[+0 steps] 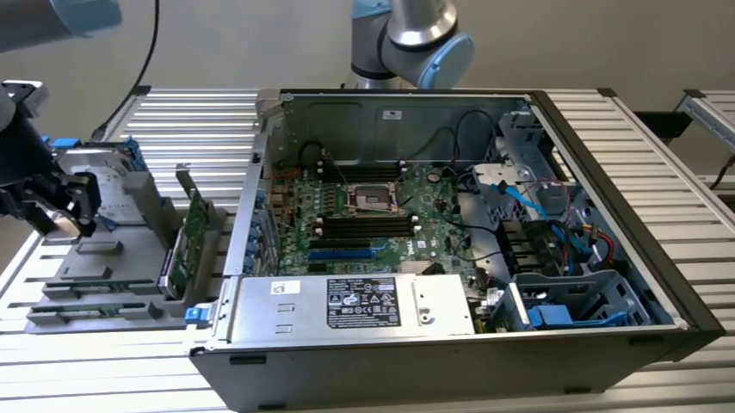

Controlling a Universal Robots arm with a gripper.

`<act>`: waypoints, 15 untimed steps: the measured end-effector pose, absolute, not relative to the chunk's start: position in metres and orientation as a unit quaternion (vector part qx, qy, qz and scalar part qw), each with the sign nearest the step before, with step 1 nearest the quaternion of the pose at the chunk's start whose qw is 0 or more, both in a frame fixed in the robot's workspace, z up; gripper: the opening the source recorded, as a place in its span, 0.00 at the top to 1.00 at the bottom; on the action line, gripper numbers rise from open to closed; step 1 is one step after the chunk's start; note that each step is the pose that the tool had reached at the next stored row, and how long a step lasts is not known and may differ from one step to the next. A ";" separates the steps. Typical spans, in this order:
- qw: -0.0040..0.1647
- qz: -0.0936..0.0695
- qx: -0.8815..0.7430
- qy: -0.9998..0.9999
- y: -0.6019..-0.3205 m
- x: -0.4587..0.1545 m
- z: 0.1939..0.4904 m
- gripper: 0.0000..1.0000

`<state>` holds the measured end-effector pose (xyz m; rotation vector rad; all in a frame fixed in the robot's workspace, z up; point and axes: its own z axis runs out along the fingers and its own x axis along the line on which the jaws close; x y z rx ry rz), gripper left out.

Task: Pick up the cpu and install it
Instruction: 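Pick up the cpu and move it towards the insertion slot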

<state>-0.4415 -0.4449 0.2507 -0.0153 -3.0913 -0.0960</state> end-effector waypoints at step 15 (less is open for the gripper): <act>0.024 -0.031 -0.005 -0.999 -0.443 -0.411 0.319 0.45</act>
